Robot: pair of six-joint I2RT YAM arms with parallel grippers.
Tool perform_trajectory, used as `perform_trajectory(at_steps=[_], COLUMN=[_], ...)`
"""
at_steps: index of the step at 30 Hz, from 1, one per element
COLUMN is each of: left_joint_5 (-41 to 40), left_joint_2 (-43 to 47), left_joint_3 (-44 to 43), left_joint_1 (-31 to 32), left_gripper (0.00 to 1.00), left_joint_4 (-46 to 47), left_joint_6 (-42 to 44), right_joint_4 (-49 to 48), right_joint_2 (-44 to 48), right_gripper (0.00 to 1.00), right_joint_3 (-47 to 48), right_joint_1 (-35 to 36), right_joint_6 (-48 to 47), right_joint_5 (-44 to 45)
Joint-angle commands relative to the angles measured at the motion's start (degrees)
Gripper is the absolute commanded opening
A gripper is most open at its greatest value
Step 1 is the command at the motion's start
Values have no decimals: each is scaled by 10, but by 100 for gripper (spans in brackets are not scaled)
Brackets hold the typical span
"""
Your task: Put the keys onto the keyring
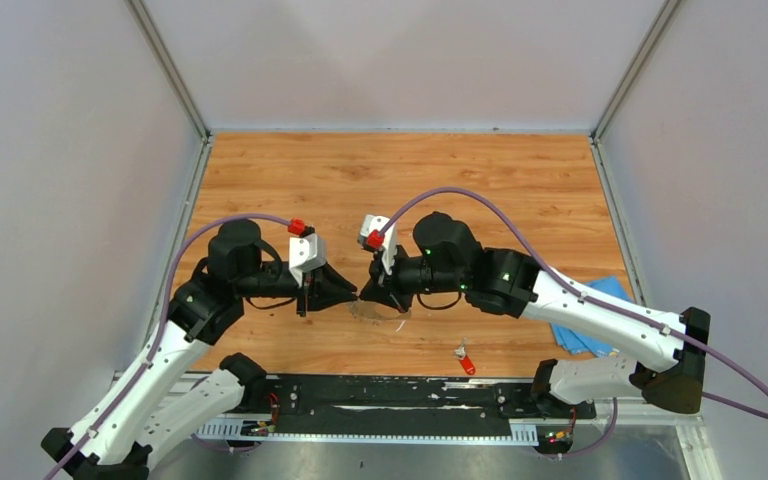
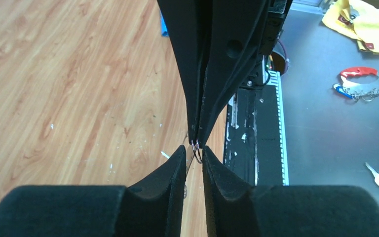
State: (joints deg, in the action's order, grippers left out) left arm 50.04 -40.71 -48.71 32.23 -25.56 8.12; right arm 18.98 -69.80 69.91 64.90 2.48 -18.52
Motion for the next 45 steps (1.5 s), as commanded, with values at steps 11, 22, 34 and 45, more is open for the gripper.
perform_trajectory(at_steps=[11,22,34,45], left_joint_5=[6,-66,-57,54], left_joint_2=[-19,-15,-2,91], left_joint_3=[6,-7,-14,-1], left_joint_1=[0,0,2,4], left_gripper=[2,0,0,0], left_joint_4=[-26,-80,-135,-136], left_joint_6=[-27,105,246,388], right_joint_4=[-20,-27,-38,-125], right_joint_2=[-1,8,63,93], right_gripper=[0,14,39,38], right_joint_3=[17,10,-40,-128], right_joint_1=[32,36,30,28], right_joint_6=[-22,-8,11,-2], right_joint_5=[62,61,84,68])
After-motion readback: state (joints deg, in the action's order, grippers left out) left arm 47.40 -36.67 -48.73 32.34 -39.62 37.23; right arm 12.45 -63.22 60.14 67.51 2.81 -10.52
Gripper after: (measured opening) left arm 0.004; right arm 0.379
